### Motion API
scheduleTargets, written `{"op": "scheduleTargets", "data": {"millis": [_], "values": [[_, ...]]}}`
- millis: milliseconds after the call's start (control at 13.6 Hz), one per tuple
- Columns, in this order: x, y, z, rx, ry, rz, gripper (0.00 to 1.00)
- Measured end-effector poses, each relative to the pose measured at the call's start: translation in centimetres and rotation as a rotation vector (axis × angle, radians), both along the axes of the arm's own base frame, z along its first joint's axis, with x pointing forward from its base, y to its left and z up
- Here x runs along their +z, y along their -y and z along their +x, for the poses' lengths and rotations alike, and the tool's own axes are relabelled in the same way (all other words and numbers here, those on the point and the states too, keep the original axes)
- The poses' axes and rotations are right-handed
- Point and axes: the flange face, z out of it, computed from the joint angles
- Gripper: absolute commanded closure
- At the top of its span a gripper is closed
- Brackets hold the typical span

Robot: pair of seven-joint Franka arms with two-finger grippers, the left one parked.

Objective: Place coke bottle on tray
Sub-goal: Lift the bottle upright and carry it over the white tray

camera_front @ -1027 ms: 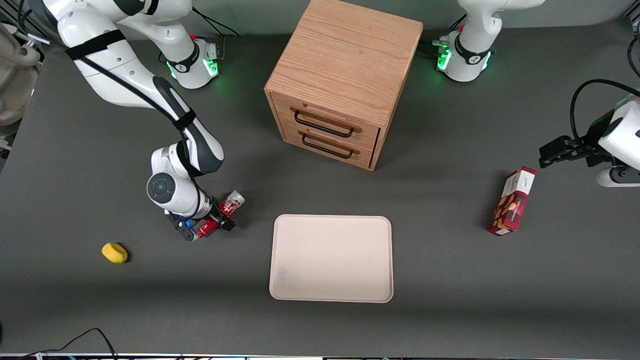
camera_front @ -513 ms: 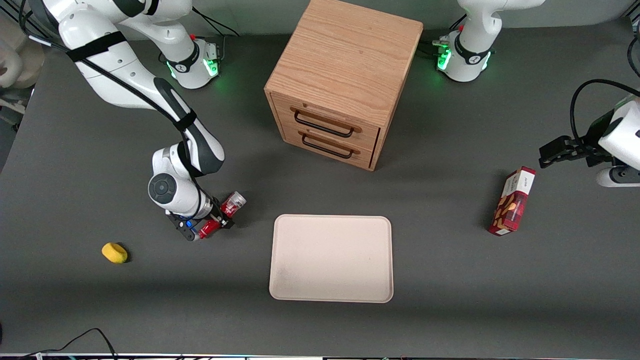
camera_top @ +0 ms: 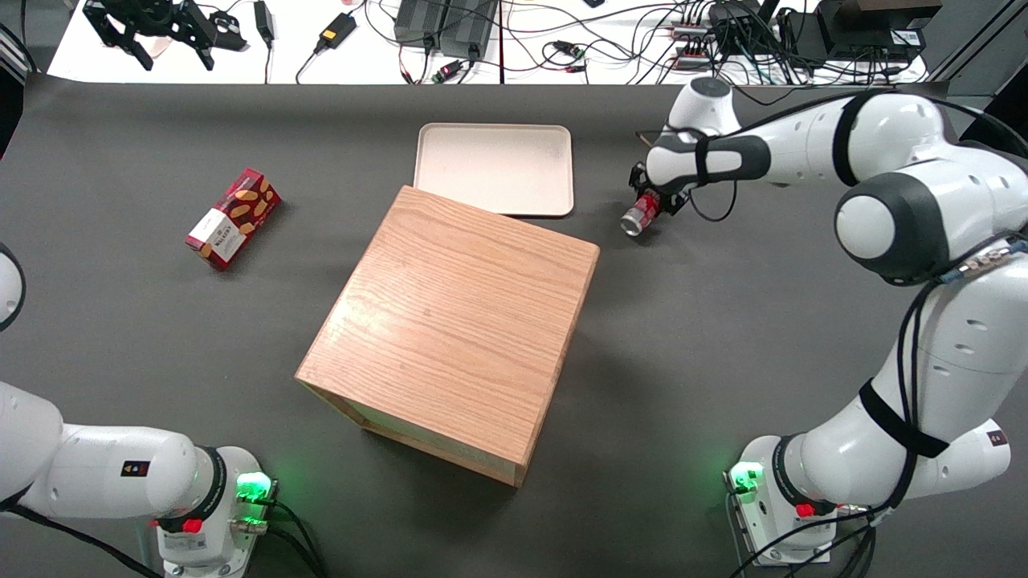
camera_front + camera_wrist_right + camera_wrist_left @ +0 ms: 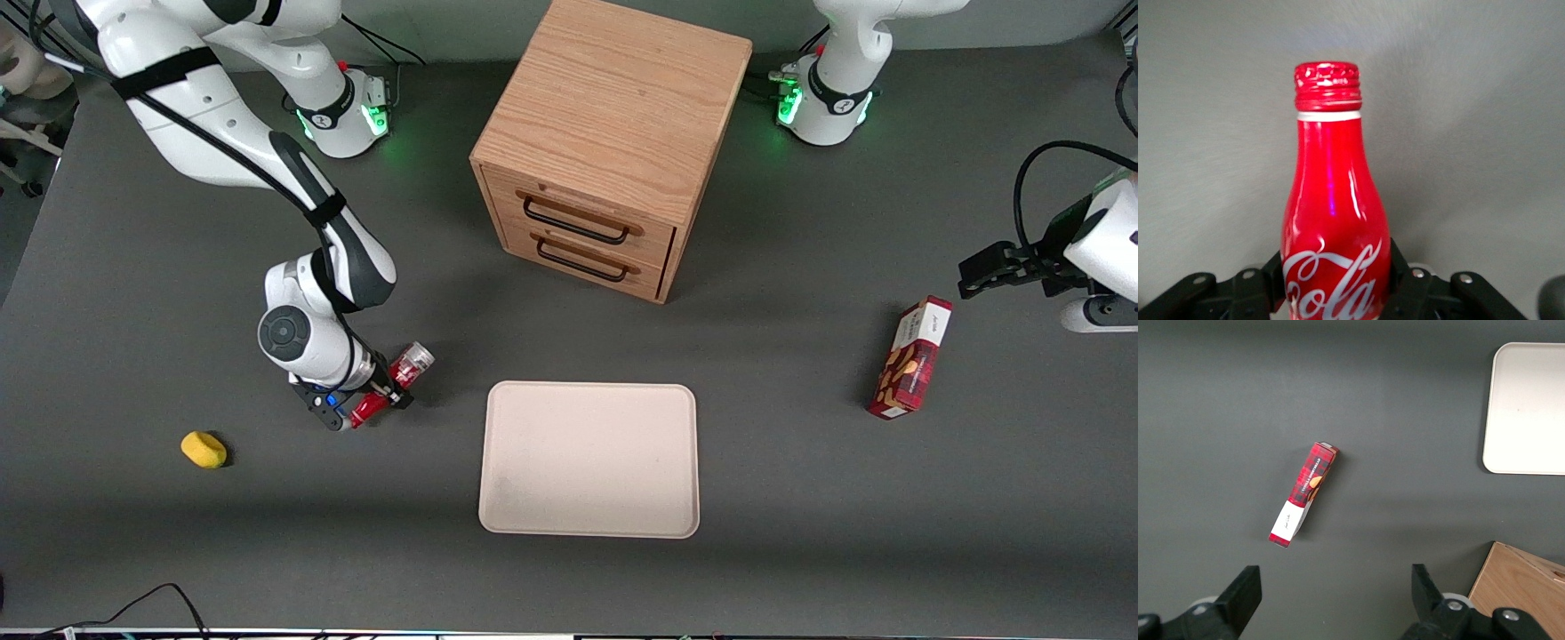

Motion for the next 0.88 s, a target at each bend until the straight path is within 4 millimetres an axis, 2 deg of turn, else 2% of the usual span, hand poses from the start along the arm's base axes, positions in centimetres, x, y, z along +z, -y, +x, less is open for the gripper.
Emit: {"op": "scheduleTargets", "data": {"millis": [147, 440, 587, 733, 880], "values": [[6.3, -1.8, 0.5, 0.059, -0.014, -0.009, 1.0], [20.5, -5.2, 2.3, 0.283, -0.018, 0.0, 1.0], [25.6, -6.3, 2.8, 0.379, 0.003, 0.02, 1.0], [28.5, -9.0, 3.0, 0.472, 0.037, 0.063, 1.0], [28.0, -13.0, 3.1, 0.535, 0.043, 0.12, 1.0]]}}
